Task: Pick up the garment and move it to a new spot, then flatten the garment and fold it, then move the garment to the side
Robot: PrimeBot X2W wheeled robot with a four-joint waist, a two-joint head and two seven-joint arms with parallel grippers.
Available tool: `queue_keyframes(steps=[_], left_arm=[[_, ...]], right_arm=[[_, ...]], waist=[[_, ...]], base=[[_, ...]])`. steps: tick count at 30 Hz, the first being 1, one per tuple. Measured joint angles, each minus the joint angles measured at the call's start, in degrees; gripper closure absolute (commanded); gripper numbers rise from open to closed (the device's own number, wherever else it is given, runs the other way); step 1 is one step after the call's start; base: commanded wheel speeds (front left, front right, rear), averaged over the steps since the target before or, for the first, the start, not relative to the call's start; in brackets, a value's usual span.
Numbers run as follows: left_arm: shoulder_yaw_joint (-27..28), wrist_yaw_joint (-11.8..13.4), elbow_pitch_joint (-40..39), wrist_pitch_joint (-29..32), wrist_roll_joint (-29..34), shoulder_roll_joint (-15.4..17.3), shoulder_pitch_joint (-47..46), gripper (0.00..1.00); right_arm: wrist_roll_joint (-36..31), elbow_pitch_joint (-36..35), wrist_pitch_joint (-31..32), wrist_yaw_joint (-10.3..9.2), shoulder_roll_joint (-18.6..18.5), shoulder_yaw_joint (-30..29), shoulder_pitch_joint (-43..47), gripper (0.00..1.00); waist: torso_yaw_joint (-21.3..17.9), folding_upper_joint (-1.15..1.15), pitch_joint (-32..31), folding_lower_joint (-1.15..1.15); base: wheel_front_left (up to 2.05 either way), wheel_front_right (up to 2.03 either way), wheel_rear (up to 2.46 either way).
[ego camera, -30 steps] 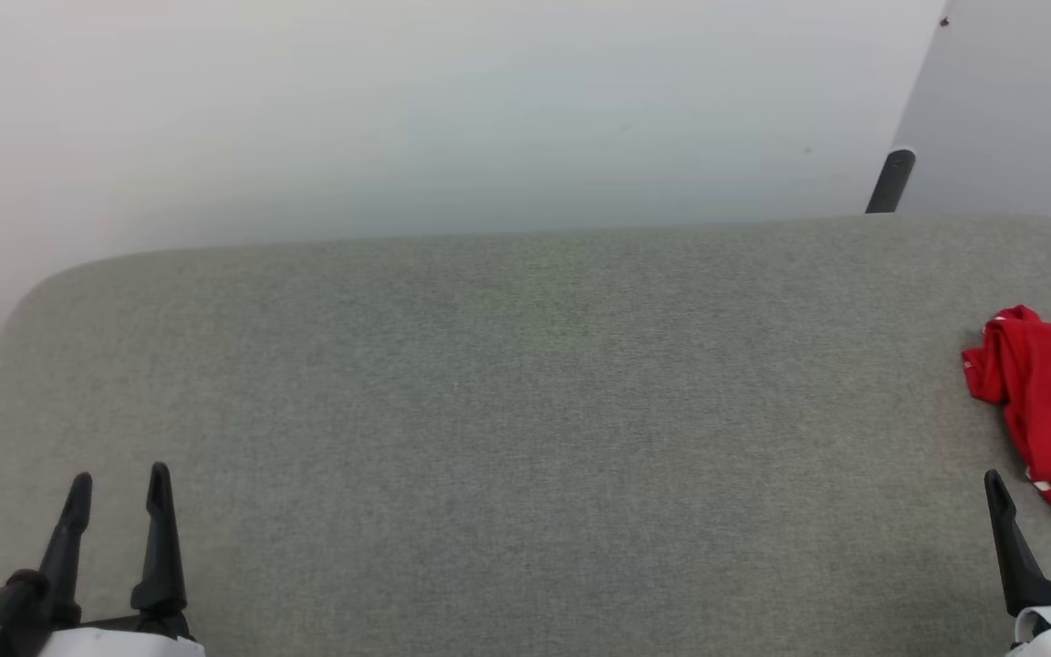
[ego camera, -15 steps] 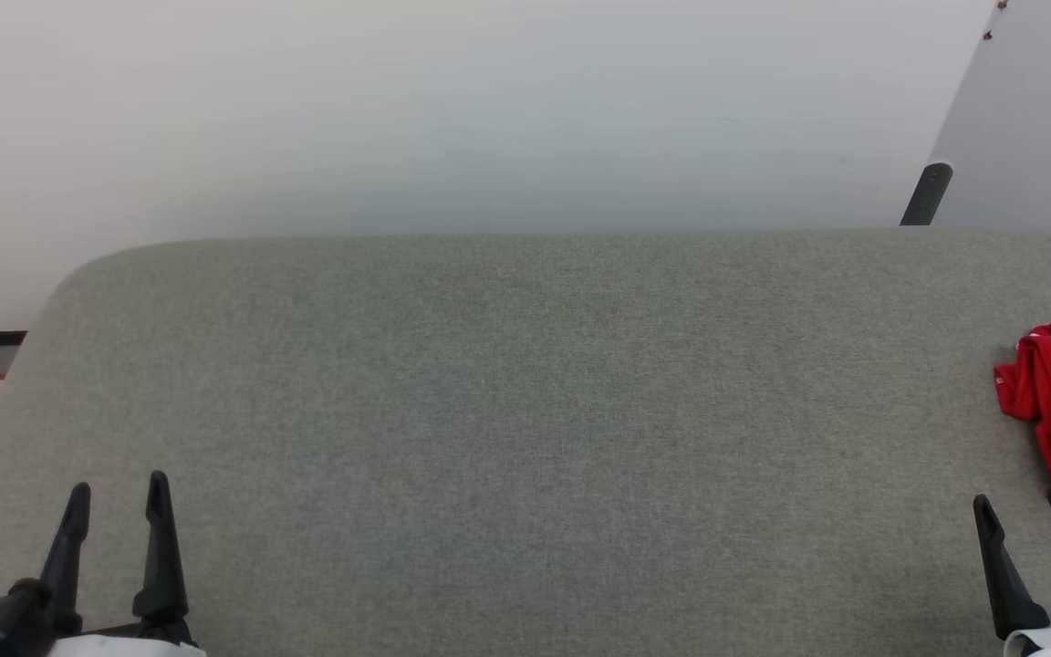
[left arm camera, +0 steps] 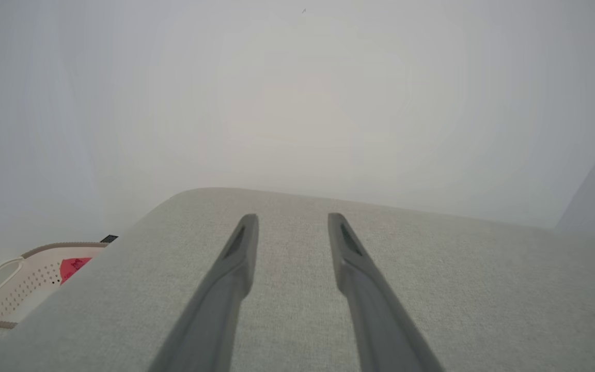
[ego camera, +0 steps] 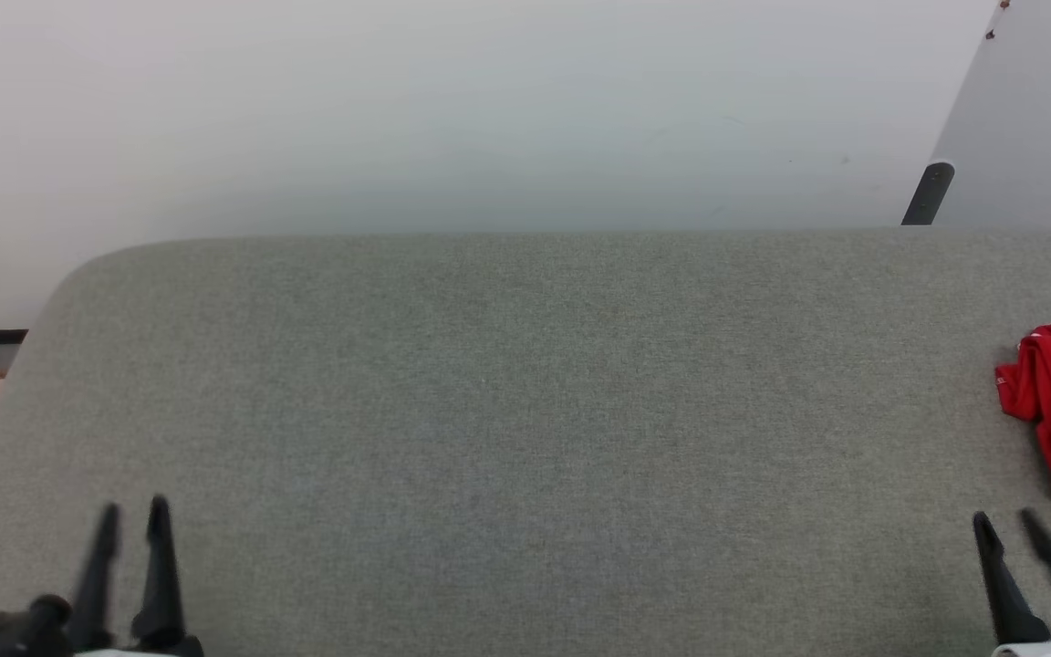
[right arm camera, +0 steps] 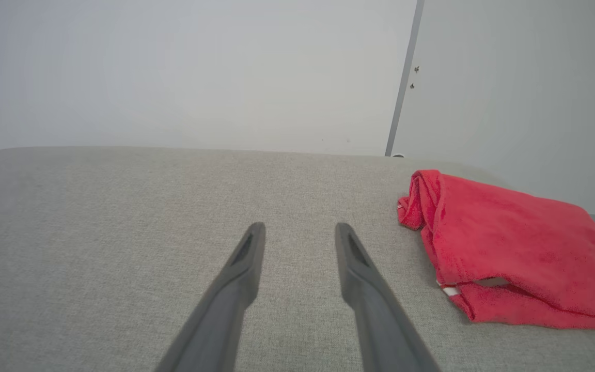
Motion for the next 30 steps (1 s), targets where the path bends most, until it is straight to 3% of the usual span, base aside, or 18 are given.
queue_keyframes(steps=[6,30], left_arm=[[-0.53,0.00,3.21,0.52,-1.02,-2.18,1.29,1.00],[-1.92,0.00,4.68,6.80,-23.34,-3.48,-1.48,1.00]], right_arm=[[0.56,2.74,0.62,0.00,2.32,0.69,0.74,1.00],[22.65,3.45,5.81,-0.01,5.88,-1.02,-1.64,1.00]], waist=[[0.00,0.00,0.01,0.00],[-0.06,0.00,0.20,0.00]], base=[[0.00,0.00,0.00],[0.00,0.00,0.00]])
